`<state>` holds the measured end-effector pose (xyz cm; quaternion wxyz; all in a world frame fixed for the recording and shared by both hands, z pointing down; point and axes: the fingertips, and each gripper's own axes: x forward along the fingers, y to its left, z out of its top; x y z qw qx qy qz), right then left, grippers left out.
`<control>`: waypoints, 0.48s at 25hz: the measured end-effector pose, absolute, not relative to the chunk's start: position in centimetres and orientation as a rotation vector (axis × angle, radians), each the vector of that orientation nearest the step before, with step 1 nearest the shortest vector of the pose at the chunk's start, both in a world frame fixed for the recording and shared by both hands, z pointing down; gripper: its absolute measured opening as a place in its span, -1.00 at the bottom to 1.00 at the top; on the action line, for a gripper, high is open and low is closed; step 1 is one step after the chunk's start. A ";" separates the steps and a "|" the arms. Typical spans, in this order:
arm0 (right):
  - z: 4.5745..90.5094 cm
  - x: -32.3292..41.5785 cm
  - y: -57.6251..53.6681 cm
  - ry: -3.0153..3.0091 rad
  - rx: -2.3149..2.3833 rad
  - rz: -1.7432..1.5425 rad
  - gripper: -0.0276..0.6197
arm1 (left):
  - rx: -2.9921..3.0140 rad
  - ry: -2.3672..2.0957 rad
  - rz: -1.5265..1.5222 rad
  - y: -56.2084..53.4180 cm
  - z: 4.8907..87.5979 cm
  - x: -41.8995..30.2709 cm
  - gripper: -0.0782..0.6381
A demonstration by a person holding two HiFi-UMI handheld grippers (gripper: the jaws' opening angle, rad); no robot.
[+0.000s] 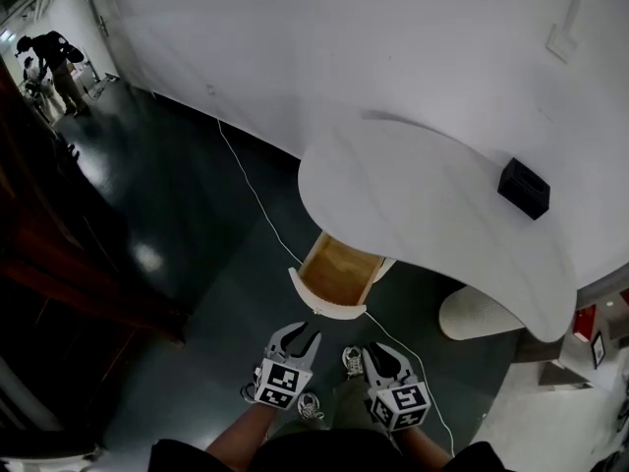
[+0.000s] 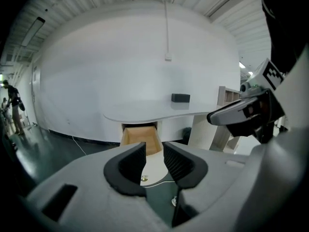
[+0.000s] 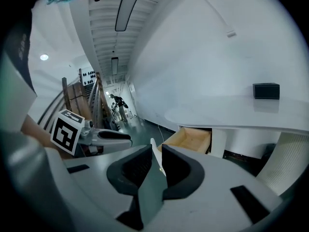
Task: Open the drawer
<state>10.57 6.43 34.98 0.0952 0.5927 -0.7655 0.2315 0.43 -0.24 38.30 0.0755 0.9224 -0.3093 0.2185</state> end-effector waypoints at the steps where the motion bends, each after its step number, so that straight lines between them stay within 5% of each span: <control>1: 34.7 10.5 6.1 -2.276 1.753 0.681 -0.75 | 2.778 -0.934 0.647 -0.3 37.6 0.4 -0.47; 12: 30.7 9.7 1.9 -2.357 1.694 0.608 -0.87 | 2.878 -0.986 0.558 -1.7 30.4 0.2 -0.71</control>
